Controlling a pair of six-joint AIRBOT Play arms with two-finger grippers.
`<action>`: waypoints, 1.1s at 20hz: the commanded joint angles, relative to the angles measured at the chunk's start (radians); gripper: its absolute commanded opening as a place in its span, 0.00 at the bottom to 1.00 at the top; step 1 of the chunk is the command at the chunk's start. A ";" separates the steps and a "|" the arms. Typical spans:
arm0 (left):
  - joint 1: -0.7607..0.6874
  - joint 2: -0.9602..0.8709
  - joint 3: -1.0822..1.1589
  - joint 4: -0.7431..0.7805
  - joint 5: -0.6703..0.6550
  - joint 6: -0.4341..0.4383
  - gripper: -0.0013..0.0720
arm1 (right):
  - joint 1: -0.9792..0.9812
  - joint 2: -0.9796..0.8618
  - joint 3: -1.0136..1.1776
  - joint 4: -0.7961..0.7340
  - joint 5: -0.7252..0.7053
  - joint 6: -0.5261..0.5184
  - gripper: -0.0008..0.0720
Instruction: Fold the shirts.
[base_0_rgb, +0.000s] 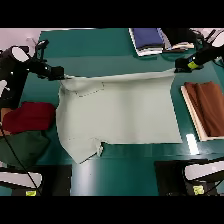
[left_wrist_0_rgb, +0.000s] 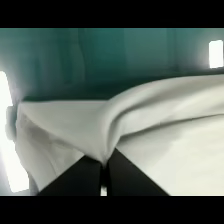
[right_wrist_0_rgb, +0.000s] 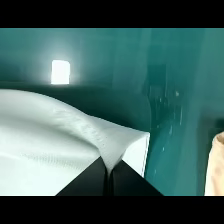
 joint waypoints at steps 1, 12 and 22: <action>0.046 -0.013 -0.006 0.001 -0.150 0.007 0.06 | -0.011 0.019 -0.023 -0.008 0.021 -0.006 0.03; -0.010 -0.007 -0.243 0.004 -0.108 -0.011 0.77 | -0.014 0.156 -0.465 0.005 -0.108 -0.009 0.31; -0.011 0.541 -0.608 0.154 -0.220 -0.141 0.77 | -0.014 0.426 -0.417 0.004 -0.030 -0.010 0.55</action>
